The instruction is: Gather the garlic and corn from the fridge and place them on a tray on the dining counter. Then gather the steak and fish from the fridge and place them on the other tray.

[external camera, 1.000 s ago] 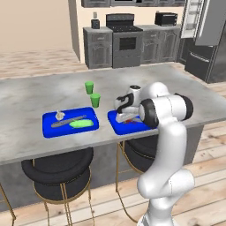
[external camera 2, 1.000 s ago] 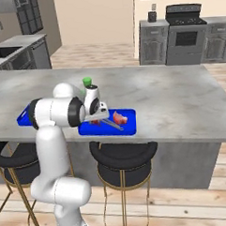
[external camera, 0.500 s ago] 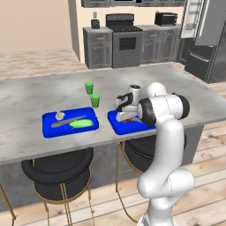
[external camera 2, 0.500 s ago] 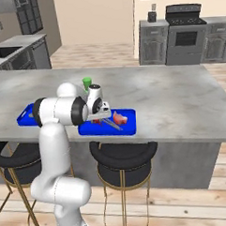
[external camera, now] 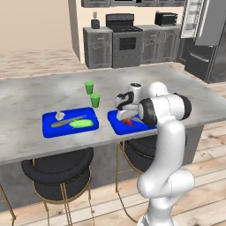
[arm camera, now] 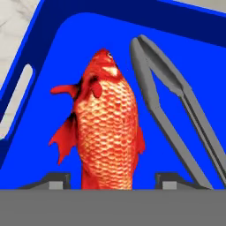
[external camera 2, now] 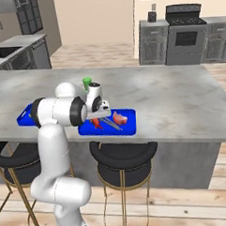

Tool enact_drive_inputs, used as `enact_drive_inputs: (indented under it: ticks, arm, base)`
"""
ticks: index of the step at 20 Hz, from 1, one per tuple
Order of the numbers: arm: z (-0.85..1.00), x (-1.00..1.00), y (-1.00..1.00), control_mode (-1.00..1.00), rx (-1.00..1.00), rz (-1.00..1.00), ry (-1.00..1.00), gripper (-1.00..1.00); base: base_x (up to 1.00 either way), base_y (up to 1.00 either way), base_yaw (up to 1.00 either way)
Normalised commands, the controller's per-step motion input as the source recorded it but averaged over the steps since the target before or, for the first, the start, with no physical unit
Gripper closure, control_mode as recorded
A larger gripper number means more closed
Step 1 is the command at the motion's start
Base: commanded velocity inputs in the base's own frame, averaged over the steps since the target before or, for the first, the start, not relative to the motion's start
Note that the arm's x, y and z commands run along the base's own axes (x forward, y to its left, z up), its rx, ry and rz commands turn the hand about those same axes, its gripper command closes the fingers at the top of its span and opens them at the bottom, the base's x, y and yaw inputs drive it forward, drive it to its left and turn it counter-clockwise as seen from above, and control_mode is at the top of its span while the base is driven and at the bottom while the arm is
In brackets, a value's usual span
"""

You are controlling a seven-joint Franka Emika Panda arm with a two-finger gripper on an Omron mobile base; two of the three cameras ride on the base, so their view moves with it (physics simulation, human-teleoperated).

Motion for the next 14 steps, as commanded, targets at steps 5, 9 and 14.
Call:
enact_drive_inputs:
  ticks: [5, 9, 14]
  arm:
    - [0.78, -0.26, 0.0, -1.0, 0.0, -0.02, -0.02, -1.0]
    - [0.73, -0.66, -0.08, -1.0, 0.0, -0.09, -0.09, -1.0]
    - [0.31, -1.0, -0.21, -1.0, 0.02, -0.22, -0.08, -1.0]
  base:
    - [0.0, 0.0, 0.0]
    - [0.0, 0.0, 0.0]
    - [0.0, 0.0, 0.0]
